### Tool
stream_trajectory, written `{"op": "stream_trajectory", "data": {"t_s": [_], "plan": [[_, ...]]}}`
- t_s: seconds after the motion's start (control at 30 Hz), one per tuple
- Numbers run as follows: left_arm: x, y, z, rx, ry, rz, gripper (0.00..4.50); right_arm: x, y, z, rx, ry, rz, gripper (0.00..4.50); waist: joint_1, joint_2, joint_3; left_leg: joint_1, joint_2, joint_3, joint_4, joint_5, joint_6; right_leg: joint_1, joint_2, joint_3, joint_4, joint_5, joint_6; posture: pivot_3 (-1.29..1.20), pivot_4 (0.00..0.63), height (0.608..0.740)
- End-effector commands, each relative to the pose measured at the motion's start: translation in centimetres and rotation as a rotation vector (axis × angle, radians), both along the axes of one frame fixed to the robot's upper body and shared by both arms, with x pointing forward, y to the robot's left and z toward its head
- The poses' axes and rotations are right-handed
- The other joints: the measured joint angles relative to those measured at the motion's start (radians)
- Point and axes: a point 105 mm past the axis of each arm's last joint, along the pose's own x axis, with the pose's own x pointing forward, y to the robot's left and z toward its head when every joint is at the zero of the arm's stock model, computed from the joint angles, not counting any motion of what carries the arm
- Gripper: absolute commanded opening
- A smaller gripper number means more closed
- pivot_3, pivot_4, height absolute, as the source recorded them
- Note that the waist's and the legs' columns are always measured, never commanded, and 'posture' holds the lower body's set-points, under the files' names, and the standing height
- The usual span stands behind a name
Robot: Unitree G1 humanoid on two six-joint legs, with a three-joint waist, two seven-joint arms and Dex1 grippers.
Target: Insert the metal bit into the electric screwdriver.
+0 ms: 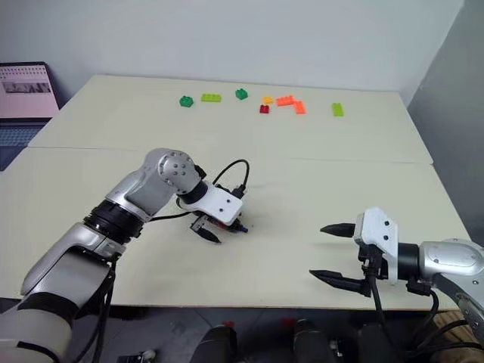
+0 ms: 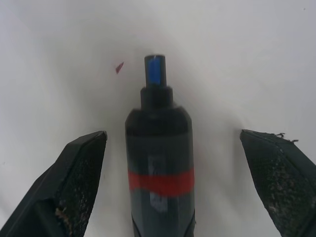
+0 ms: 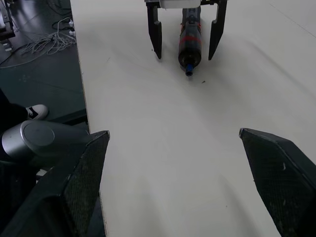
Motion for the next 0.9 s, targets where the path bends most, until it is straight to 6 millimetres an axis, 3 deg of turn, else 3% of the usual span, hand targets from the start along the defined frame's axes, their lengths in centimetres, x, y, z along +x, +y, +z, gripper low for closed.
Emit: {"op": "stream_trajectory", "data": {"t_s": [0.03, 0.37, 0.7, 0.9], "plan": [[0.8, -0.6, 1.0, -0.001, -0.047, -0.007, 4.50, -0.1, 0.4, 1.0, 0.042, -0.024, 0.020, 4.40, 0.000, 0.000, 0.000, 0.000, 0.000, 0.000, 0.000, 0.000, 0.000, 0.000, 0.000, 0.000, 0.001, -0.001, 0.001, 0.00, 0.150, 0.740], [1.9, -0.1, 0.7, 0.028, -0.074, 0.013, 4.50, -0.3, 0.3, 1.2, 0.044, -0.032, 0.020, 4.40, -0.002, 0.000, 0.000, 0.002, 0.000, -0.001, 0.000, 0.001, 0.001, 0.000, 0.001, 0.000, 0.005, -0.002, 0.003, 0.00, 0.150, 0.740], [1.4, -0.9, -0.2, 0.008, -0.048, 0.019, 4.50, -0.1, 0.3, 1.5, 0.047, -0.042, 0.014, 4.40, -0.003, 0.000, 0.000, 0.003, 0.000, -0.001, 0.000, 0.001, 0.001, 0.001, 0.001, 0.000, 0.005, -0.002, 0.003, 0.00, 0.150, 0.740], [0.8, -1.5, -0.6, -0.007, -0.016, 0.019, 3.43, -0.1, 0.4, 1.5, 0.039, -0.041, 0.016, 4.50, 0.005, 0.001, -0.001, 0.003, 0.000, -0.001, 0.000, 0.001, 0.001, 0.001, 0.001, 0.000, 0.005, -0.002, 0.004, 0.00, 0.150, 0.740]]}}
